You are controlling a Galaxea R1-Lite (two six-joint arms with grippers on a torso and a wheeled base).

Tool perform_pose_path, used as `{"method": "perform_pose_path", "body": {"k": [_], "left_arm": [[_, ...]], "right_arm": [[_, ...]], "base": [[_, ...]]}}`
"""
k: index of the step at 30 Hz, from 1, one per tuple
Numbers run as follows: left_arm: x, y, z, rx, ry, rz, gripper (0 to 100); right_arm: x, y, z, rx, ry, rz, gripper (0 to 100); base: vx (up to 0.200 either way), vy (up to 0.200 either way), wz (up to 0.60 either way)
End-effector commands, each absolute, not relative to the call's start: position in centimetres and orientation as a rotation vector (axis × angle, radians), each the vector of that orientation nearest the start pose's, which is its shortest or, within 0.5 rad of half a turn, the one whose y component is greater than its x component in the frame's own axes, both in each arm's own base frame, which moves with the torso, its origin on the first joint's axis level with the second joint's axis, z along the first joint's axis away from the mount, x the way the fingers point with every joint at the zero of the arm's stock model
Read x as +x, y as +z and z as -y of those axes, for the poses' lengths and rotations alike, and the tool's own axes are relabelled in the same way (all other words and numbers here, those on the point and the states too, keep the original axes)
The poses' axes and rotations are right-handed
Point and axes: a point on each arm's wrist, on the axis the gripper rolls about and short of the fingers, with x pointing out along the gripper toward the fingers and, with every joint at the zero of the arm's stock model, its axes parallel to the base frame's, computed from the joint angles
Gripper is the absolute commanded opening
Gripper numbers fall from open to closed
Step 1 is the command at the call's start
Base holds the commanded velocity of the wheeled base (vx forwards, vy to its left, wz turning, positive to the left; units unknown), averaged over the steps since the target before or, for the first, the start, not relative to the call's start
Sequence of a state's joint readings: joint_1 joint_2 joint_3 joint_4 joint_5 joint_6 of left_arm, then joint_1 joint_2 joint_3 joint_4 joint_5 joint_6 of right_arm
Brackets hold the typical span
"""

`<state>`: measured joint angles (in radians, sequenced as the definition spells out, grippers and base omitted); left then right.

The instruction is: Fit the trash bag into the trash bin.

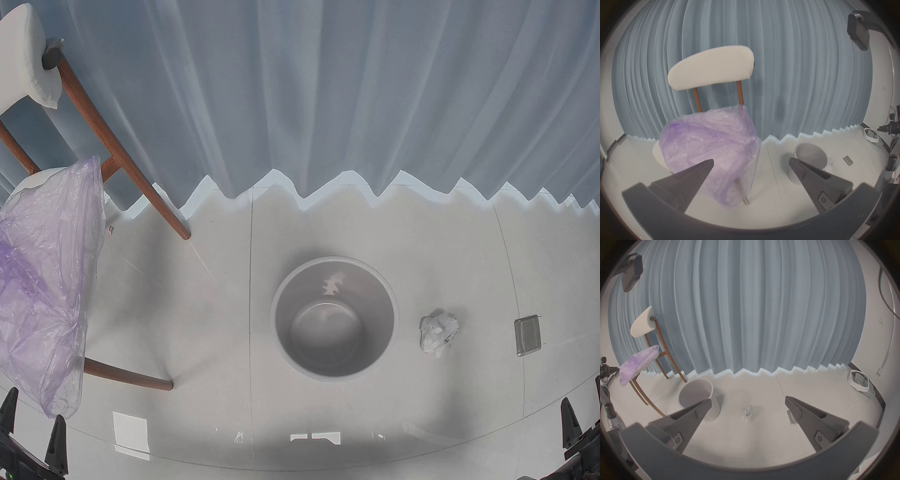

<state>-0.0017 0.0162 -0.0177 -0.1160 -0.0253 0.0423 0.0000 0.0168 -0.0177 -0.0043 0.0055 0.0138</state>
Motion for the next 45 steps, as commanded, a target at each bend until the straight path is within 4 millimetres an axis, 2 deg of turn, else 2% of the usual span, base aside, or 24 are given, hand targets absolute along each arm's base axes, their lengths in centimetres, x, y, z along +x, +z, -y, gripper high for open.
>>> {"method": "perform_pose_path", "body": {"k": [1, 19, 23, 25, 31, 34, 39, 45], "left_arm": [[-2.4, 9.4, 0.1, 0.059, -0.026, 0.171, 100], [-2.9, 11.3, 0.1, 0.335, 0.025, 0.361, 100], [-2.8, 11.2, 0.1, 0.551, 0.044, 0.356, 100], [-2.8, 11.2, 0.2, 0.596, 0.035, 0.359, 100], [-3.4, 12.5, 0.1, 0.587, 0.037, 0.382, 100], [-4.1, 14.0, 0.1, 0.549, 0.013, 0.317, 100], [-4.9, 14.6, 0.1, 0.504, -0.037, 0.166, 100], [-4.6, 15.6, 0.2, 0.424, -0.058, 0.093, 100]], "right_arm": [[-2.3, 7.6, 0.0, 0.014, 0.006, 0.005, 100], [-2.3, 7.6, 0.0, 0.014, 0.006, 0.005, 100], [-2.3, 7.6, 0.0, 0.015, 0.006, 0.005, 100], [-2.3, 7.6, 0.0, 0.015, 0.006, 0.005, 100], [-2.3, 7.6, 0.0, 0.014, 0.008, 0.005, 100], [-2.3, 7.6, 0.0, 0.012, 0.008, 0.005, 100], [-2.3, 7.6, 0.0, 0.012, 0.008, 0.005, 100], [-2.3, 7.6, 0.0, 0.012, 0.008, 0.005, 100]], "base": [[0.000, 0.000, 0.00], [0.000, 0.000, 0.00], [0.000, 0.000, 0.00], [0.000, 0.000, 0.00], [0.000, 0.000, 0.00], [0.000, 0.000, 0.00], [0.000, 0.000, 0.00], [0.000, 0.000, 0.00]]}}
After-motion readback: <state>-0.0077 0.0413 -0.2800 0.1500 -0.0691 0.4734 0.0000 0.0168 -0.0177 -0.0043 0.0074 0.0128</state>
